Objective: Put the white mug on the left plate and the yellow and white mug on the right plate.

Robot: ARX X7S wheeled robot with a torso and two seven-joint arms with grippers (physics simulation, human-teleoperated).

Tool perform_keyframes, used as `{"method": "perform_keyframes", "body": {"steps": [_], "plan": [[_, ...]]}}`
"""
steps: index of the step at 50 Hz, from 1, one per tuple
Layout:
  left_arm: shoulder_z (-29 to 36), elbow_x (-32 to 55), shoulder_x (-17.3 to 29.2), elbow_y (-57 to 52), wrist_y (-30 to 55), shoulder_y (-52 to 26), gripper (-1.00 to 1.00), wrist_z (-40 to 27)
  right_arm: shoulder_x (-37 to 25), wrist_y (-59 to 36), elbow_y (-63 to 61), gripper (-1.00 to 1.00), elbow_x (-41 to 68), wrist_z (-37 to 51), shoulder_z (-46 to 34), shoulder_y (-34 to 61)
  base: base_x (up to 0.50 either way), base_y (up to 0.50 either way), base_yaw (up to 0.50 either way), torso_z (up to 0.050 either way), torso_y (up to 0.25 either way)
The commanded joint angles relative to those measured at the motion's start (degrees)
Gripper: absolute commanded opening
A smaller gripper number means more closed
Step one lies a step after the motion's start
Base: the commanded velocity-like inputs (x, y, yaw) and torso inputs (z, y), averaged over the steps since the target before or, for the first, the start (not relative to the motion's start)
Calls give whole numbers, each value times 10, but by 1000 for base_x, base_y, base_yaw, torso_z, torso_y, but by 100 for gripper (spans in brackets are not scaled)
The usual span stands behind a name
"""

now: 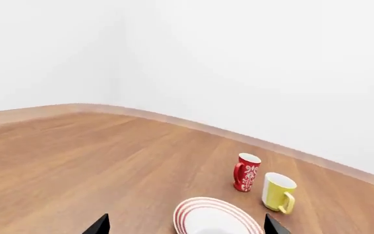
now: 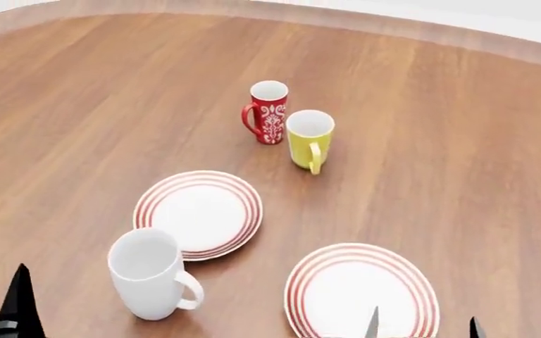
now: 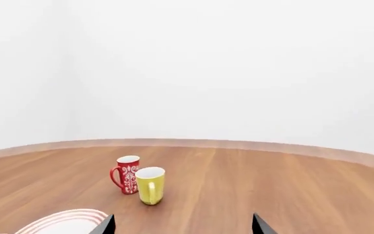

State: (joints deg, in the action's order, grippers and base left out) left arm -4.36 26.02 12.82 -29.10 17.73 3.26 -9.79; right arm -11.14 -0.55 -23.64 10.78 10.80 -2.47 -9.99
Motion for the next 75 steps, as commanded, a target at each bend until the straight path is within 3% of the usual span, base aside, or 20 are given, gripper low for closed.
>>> {"method": "perform_keyframes", "body": {"steps": [1,7,10,16,18,25,47,63,70,75], "plan": [[-20,32,10,-29,28,-3,100,-18,-9,7,-9,100,13,3,9,-10,478,147,0,0,0],[-29,39,12,-32,28,-4,100,-23,-7,23,-6,100,6,9,9,-13,398,122,0,0,0],[-30,40,13,-33,27,-4,100,-24,-17,-25,-15,100,-22,24,0,-7,0,0,0,0,0],[-29,41,14,-36,23,0,100,-25,-19,-25,-15,100,-27,29,-1,-9,-125,405,0,0,0],[-34,73,20,-38,55,-6,100,-28,-21,-21,-15,100,-53,38,-8,-10,-147,478,0,0,0],[-48,90,21,-39,61,-11,100,-39,-18,25,-12,100,-6,25,10,-19,18,6,0,0,0],[-58,91,21,-35,34,-17,100,-42,-23,4,-18,100,-2,42,10,-17,478,147,0,0,0],[-59,107,18,-33,36,-25,100,-51,-33,22,6,100,10,39,19,-16,0,0,0,0,1],[-33,84,3,-71,35,1,100,-73,-71,18,-10,100,19,11,24,-43,0,0,0,0,0],[-28,78,-2,-95,36,20,100,-88,-153,-69,-75,100,54,-25,51,-107,0,0,0,0,0]]}}
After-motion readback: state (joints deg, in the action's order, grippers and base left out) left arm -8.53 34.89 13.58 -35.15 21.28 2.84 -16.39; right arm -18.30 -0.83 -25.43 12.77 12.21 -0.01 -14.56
